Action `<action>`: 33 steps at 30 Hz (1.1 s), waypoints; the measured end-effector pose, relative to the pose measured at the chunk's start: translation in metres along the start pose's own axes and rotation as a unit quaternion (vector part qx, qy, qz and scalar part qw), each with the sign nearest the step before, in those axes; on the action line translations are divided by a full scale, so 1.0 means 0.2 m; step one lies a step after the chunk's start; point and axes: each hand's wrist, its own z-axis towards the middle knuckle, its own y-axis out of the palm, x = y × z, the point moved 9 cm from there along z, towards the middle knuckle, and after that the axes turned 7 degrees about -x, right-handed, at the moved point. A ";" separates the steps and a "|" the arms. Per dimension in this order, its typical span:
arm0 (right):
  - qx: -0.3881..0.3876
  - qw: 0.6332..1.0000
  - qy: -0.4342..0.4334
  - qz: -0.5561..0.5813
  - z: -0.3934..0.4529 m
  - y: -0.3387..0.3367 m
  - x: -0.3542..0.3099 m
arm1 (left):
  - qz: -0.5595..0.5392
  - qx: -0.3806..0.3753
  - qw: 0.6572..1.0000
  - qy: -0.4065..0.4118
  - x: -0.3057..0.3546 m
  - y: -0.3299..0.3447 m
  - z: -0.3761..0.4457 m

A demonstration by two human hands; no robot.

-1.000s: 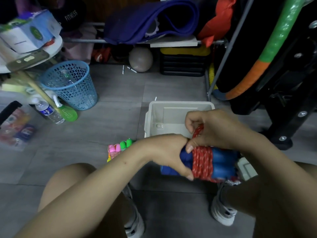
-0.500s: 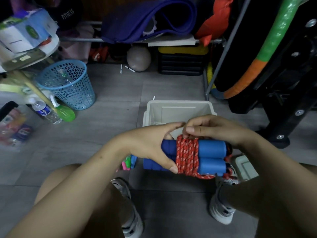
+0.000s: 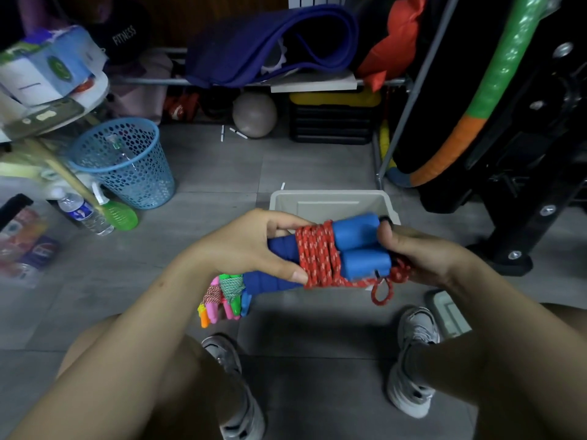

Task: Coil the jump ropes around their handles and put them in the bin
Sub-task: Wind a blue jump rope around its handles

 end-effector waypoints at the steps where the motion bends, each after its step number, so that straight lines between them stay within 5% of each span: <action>1: 0.004 1.000 -0.011 0.008 0.01 0.00 0.00 | -0.020 0.013 1.000 0.004 -0.01 -0.03 0.00; 9: -0.059 0.990 -0.108 0.071 0.03 0.06 -0.04 | -0.113 0.059 0.992 0.024 -0.04 -0.13 0.03; 16: 0.131 0.968 -0.141 -0.162 0.02 0.02 -0.09 | -0.126 0.169 0.978 0.004 -0.09 -0.10 0.10; 21: 0.251 0.929 -0.139 -0.235 0.03 -0.03 -0.06 | -0.070 0.161 0.984 -0.032 -0.14 -0.05 0.15; 26: 0.286 0.923 -0.143 -0.215 0.03 -0.07 -0.04 | -0.036 0.135 0.988 -0.065 -0.15 -0.03 0.15; 33: 0.341 0.878 -0.117 -0.314 0.04 -0.06 -0.06 | -0.061 0.208 0.972 -0.089 -0.17 -0.08 0.12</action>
